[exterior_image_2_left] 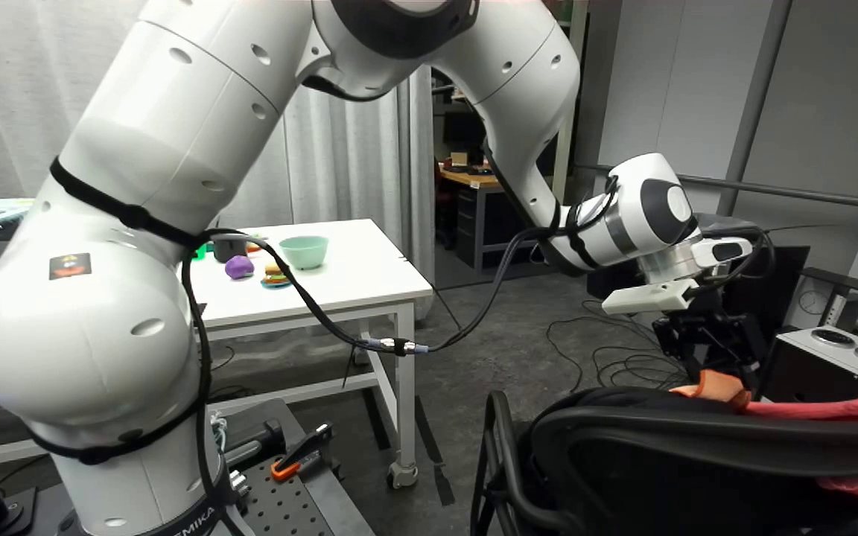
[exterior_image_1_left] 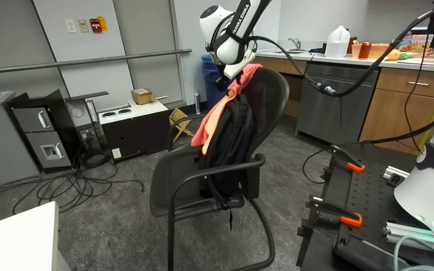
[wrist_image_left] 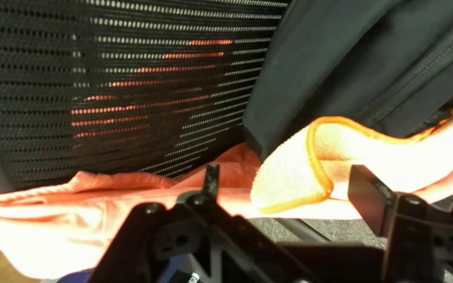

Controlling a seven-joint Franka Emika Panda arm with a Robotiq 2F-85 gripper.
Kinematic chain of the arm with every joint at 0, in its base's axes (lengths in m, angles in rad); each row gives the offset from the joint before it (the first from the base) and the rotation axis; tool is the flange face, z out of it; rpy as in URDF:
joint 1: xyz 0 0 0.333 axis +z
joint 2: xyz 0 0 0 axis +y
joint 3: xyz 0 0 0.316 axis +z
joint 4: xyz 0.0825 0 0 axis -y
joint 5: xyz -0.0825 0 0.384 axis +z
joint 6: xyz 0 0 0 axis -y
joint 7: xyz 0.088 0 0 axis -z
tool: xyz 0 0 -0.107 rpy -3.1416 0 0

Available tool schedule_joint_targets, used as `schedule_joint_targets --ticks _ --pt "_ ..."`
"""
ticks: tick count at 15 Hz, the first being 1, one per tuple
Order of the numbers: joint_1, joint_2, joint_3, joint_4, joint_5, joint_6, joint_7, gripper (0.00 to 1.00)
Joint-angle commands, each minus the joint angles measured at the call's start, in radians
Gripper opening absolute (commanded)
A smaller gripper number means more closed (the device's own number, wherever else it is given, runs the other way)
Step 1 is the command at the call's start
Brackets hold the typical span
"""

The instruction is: Put the peach shirt and orange cloth on the backrest of the chair

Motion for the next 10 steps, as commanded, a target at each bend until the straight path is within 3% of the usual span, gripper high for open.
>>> schedule_joint_targets --ticks 1,8,10 --pt "0.029 0.023 -0.043 0.019 -0.028 0.014 0.035 0.52" --pt "0.035 -0.021 -0.04 -0.01 -0.001 0.002 0.042 0.01" --pt "0.039 -0.052 -0.033 -0.03 0.007 -0.003 0.044 0.0"
